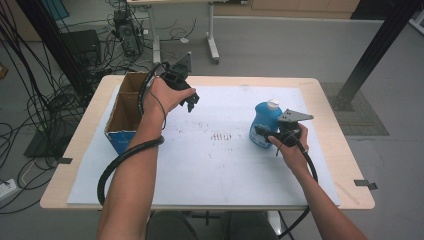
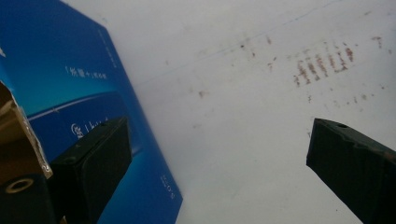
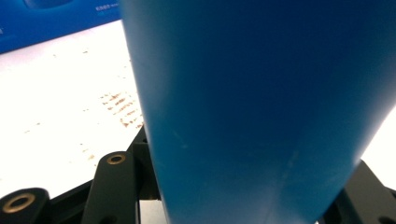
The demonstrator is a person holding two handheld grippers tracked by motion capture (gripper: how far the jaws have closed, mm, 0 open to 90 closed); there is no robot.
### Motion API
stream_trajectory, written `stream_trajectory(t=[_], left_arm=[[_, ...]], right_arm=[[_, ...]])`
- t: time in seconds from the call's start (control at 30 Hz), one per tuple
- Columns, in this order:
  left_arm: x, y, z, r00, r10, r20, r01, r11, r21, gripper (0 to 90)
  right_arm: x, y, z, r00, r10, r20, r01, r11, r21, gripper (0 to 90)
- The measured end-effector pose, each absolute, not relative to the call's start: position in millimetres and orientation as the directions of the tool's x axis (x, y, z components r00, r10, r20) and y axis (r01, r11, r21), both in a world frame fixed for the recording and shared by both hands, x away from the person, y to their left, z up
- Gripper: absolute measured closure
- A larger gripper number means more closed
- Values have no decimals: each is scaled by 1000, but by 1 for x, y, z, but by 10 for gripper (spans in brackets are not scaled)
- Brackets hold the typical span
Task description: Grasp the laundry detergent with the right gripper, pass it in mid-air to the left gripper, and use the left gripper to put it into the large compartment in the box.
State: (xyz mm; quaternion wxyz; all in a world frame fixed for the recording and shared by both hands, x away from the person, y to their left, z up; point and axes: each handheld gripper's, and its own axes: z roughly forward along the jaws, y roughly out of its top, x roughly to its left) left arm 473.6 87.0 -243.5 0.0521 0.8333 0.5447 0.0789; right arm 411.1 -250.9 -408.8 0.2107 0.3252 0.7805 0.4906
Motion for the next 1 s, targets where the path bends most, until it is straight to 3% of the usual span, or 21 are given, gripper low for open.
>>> stream_trajectory(t=[0.5,1.0], left_arm=[[463,79,-200,642,759,108,743,-651,156,66],[454,70,-155,834,535,133,520,-844,132,65]], right_arm=[[428,-239,-357,-789,613,47,289,303,908,448],[451,-194,-316,-904,426,34,230,417,879,447]])
